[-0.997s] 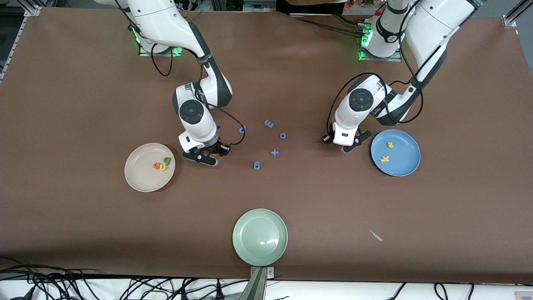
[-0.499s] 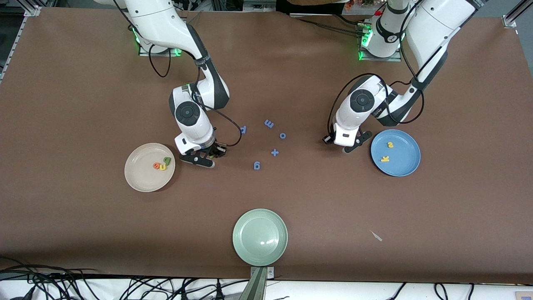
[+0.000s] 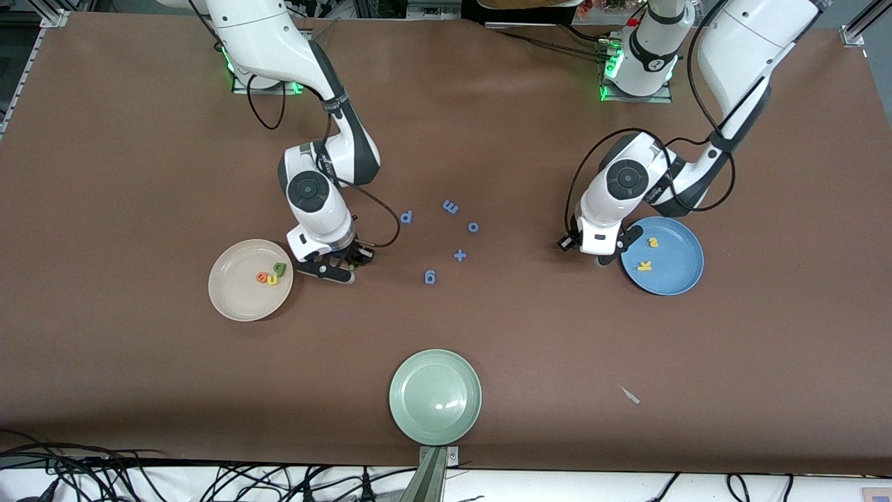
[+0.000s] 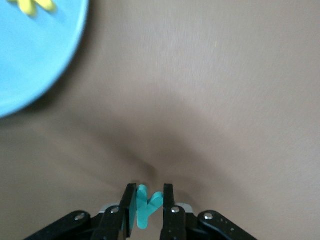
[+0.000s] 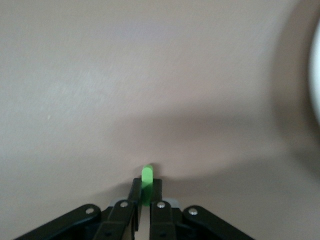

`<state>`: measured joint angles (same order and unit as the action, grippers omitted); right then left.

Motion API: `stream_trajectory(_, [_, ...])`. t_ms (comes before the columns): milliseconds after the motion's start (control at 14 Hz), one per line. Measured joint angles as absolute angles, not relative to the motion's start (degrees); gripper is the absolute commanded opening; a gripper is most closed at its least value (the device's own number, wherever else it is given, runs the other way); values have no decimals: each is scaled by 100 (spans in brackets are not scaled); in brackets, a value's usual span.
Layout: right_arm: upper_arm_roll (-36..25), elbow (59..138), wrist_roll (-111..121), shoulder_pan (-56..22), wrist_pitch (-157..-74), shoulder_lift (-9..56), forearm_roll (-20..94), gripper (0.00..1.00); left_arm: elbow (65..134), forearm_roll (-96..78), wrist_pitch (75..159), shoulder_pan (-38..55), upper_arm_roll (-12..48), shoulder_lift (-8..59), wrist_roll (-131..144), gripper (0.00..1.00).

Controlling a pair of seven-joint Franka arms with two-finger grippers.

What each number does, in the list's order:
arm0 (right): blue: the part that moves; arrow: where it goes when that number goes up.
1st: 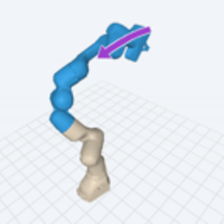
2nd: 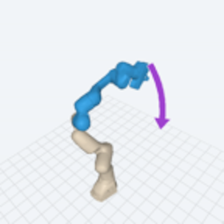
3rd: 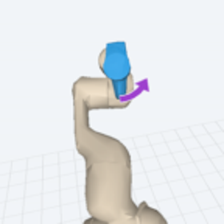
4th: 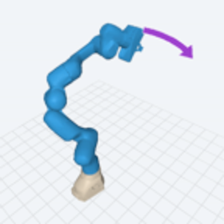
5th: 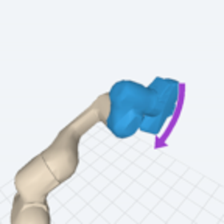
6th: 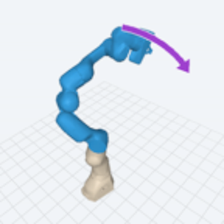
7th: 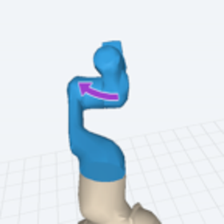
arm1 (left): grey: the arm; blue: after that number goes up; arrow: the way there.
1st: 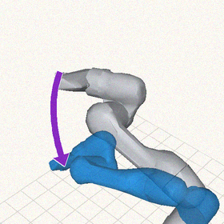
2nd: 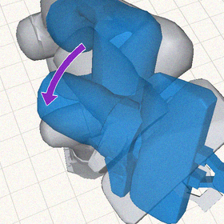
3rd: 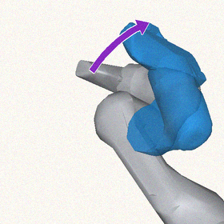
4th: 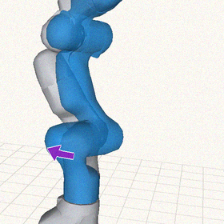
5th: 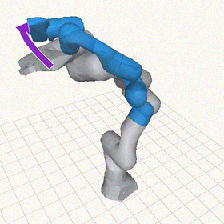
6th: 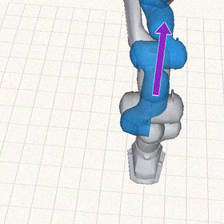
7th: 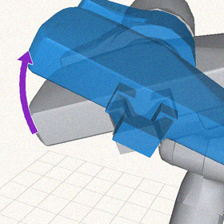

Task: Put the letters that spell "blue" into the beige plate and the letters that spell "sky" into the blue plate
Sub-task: 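Drop the y on the blue plate while the right gripper places the bar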

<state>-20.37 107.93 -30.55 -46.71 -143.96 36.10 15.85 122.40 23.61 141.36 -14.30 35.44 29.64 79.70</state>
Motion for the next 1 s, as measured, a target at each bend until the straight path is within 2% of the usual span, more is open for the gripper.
stream_trajectory(142, [-2425,10542,-2464,-4664,-13746,3538,1587,0,11676,2245,13227,-1793,3875,2949,7757,5])
stream_trajectory(285, [-2902,10251,-1667,-4655,-13054,3460,1588,0,11233,1848,12653,-2042,3957,2893,7171,6])
stream_trajectory(427, [-3299,10158,-766,-4597,-12760,3409,1592,0,11144,1752,12462,-2381,3958,2828,6638,6])
stream_trajectory(641, [-3440,10267,117,-4265,-12608,3410,1596,4,11226,1764,12374,-2896,3916,2833,5925,8])
stream_trajectory(712, [-3442,10359,251,-4176,-12607,3411,1597,11,11268,1777,12372,-3056,3905,2836,5709,11])
stream_trajectory(783, [-3444,10442,363,-4110,-12609,3411,1597,38,11320,1825,12371,-3197,3901,2839,5537,11])
stream_trajectory(926, [-3451,10511,541,-3990,-12610,3409,1632,46,11474,2099,12368,-3369,3898,2842,5431,12])
stream_trajectory(997, [-3453,10512,609,-3926,-12610,3406,1723,46,11561,2266,12368,-3436,3897,2844,5431,12])
